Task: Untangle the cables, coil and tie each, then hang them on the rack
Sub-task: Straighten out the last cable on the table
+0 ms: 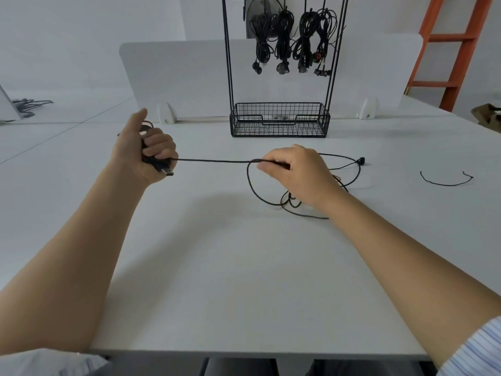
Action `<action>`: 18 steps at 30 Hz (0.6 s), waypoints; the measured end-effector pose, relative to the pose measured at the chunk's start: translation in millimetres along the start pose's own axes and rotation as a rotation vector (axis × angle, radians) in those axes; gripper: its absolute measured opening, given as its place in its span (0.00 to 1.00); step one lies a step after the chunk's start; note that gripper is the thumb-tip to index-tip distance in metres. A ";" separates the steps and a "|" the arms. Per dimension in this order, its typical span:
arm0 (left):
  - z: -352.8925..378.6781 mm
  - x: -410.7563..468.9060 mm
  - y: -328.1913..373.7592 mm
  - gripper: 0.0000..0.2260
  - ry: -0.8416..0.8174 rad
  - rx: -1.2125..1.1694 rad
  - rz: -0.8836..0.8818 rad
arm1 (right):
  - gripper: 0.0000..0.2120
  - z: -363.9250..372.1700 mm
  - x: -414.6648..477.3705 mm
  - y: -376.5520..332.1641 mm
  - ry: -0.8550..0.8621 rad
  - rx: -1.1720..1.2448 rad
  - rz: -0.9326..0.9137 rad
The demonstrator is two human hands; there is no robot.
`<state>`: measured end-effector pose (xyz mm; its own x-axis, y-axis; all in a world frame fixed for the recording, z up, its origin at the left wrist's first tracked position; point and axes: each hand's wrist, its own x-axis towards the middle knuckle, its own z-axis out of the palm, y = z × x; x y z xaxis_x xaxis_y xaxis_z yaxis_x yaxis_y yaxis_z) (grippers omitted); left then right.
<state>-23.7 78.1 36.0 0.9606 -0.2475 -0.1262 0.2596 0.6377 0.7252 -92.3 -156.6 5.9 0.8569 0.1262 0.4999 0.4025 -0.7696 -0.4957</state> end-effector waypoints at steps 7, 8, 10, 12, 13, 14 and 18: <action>8.6 -2.4 -7.6 0.21 0.081 0.939 -0.007 | 0.11 -4.4 -2.3 7.3 -0.110 0.122 0.041; 12.6 -5.9 -12.2 0.21 0.037 1.185 -0.018 | 0.10 -4.2 -1.3 9.3 -0.084 0.173 0.071; 18.6 -13.2 -22.7 0.24 -0.053 1.653 -0.105 | 0.10 -5.5 0.9 10.3 0.016 0.247 0.136; 21.9 -16.9 -29.7 0.29 -0.051 2.009 -0.172 | 0.11 -6.0 4.7 10.3 0.160 0.333 0.225; 22.8 -16.7 -31.5 0.31 -0.042 2.113 -0.183 | 0.12 -6.5 6.7 10.7 0.243 0.408 0.283; 23.7 -16.3 -32.6 0.31 -0.050 2.164 -0.192 | 0.13 -6.9 9.0 12.6 0.323 0.482 0.342; 25.1 -17.8 -31.3 0.27 -0.151 2.130 -0.227 | 0.14 -15.6 14.9 24.8 0.557 0.696 0.576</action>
<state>-51.5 44.2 32.5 0.8958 -0.2914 -0.3356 -0.2414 -0.9530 0.1832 -74.6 -183.6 12.1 0.7795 -0.5835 0.2276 0.2298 -0.0716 -0.9706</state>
